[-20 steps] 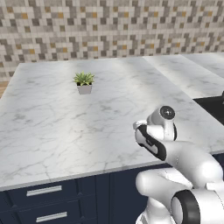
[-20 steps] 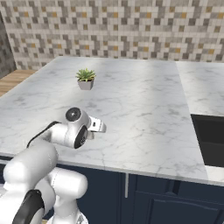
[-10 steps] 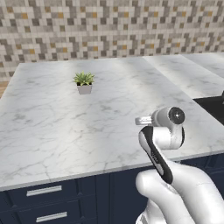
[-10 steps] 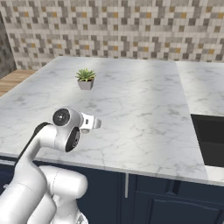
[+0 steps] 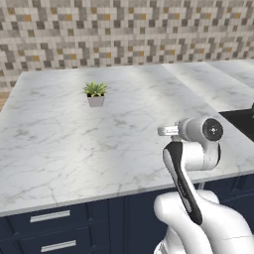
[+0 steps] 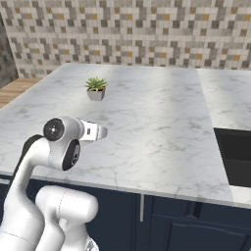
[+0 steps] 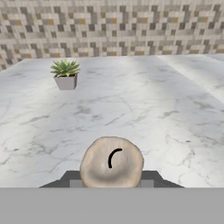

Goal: Pick the candle and candle from the dining table and place them in the open cabinet. Close the cabinet after placing the objects.

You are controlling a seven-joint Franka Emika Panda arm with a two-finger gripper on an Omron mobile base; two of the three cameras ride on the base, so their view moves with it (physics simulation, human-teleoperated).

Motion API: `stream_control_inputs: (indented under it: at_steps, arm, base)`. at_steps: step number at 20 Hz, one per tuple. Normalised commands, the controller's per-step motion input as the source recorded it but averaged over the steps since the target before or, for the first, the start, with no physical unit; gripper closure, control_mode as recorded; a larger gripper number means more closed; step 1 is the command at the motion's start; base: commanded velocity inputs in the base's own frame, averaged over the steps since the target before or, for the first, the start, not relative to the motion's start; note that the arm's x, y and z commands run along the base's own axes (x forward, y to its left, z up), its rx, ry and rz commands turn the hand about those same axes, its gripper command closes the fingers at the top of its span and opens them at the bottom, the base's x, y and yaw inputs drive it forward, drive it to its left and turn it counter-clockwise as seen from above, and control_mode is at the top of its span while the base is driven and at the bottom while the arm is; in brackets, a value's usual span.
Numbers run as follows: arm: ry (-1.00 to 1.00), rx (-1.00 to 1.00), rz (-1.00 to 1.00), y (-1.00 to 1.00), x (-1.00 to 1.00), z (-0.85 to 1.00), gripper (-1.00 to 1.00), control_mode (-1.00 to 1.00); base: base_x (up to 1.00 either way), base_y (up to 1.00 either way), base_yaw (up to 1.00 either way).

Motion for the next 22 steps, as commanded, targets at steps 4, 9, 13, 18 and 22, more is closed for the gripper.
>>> stream_control_inputs:
  at_steps: [4, 9, 13, 18, 22]
  arm:
    - [0.00, 0.00, 0.00, 0.00, -0.49, 0.76, 1.00, -1.00]
    - [0.00, 0.00, 0.00, 0.00, -0.51, 0.80, 1.00, -1.00]
    - [0.00, 0.00, 0.00, 0.00, -0.45, 0.54, 1.00, -1.00]
    - [0.00, 0.00, 0.00, 0.00, -0.52, 0.36, 1.00, -1.00]
    - [0.00, 0.00, 0.00, 0.00, -0.28, 0.07, 1.00, -1.00]
  base:
    - [0.00, 0.00, 0.00]
    - [0.00, 0.00, 0.00]
    - [0.00, 0.00, 0.00]
    - [0.00, 0.00, 0.00]
    - [0.00, 0.00, 0.00]
